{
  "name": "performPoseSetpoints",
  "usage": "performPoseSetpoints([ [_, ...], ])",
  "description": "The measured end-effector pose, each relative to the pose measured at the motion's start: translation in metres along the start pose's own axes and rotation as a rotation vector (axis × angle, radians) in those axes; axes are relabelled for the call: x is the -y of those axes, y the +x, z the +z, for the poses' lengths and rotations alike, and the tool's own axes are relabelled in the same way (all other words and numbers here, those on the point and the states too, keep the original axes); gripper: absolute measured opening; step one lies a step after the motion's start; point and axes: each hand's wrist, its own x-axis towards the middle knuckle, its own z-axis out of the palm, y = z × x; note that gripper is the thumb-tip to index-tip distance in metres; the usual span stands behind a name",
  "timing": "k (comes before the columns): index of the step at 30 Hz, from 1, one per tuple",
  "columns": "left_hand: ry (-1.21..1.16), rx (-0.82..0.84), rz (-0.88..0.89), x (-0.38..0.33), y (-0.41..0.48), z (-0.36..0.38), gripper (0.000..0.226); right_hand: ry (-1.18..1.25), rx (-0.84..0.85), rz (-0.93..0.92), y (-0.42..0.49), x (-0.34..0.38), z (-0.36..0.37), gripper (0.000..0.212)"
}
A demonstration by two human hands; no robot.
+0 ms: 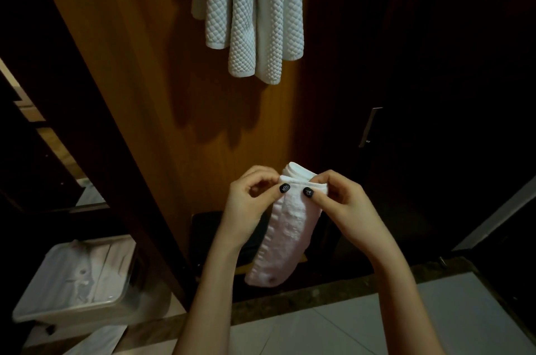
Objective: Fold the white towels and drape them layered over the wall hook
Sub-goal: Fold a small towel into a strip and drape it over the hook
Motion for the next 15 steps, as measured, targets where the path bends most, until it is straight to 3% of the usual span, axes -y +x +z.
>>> performPoseSetpoints([
  [7, -0.164, 0.116, -0.062, 0.0016, 0.0049, -0.0021, 0.010, -0.089, 0.119, -0.021, -0.0003, 0.0070, 0.0011, 0.019],
  [15, -0.145, 0.005, -0.124, 0.0041, 0.0080, -0.0021, 0.003, -0.076, -0.026, 0.013, 0.0084, 0.0057, 0.0003, 0.014],
])
